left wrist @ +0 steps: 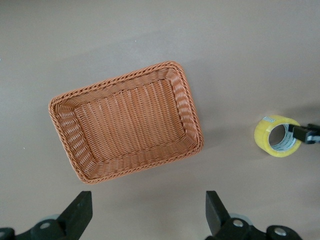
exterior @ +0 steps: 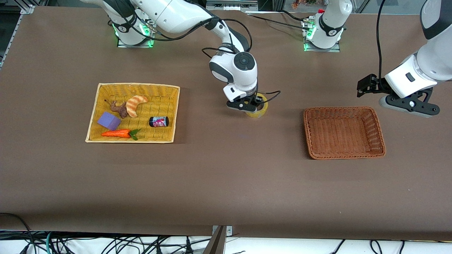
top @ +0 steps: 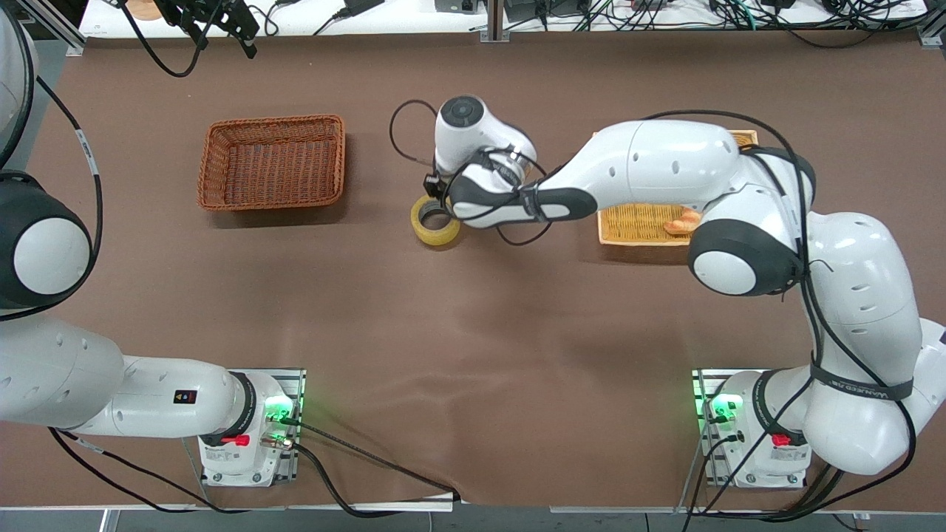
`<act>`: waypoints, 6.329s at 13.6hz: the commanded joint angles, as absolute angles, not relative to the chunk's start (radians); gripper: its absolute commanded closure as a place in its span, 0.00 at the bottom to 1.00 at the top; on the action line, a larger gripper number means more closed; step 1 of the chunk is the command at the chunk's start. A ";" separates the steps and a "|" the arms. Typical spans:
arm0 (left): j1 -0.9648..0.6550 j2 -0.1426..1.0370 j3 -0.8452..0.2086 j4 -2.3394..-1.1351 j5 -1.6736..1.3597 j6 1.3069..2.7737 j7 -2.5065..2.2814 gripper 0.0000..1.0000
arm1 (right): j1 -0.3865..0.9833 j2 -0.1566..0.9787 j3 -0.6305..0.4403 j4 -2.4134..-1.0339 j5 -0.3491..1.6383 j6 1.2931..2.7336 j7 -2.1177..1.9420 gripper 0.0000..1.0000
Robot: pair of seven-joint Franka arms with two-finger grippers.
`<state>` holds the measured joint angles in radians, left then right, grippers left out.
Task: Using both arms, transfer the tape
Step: 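Carry the tape with the right gripper toward the basket and set it down, then release the tape and withdraw the right gripper while the left gripper reaches the tape, then lower the left gripper onto the tape roll and grasp it, then carry the tape with the left gripper into the brown basket, then open the left gripper and lift it away from the tape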
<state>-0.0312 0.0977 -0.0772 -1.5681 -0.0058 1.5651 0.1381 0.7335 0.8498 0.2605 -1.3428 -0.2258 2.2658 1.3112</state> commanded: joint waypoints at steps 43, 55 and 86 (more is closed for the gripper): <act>-0.152 0.470 -0.426 -1.965 0.080 2.294 -0.232 1.00 | 0.025 0.015 0.094 -1.733 -0.028 1.663 -0.163 0.00; 0.214 0.453 -0.413 -1.822 0.087 2.008 0.306 1.00 | 0.026 0.021 0.092 -1.730 -0.031 1.660 -0.163 0.00; -0.014 -0.032 -0.080 -1.742 0.035 1.766 -0.011 0.00 | 0.026 -0.014 0.084 -1.810 -0.031 1.743 -0.163 0.00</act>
<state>0.0090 0.0436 -0.0957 -1.6485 0.0578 1.7538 0.0087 0.0346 0.0282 0.0776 -1.7613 -0.0409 1.7174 -0.1638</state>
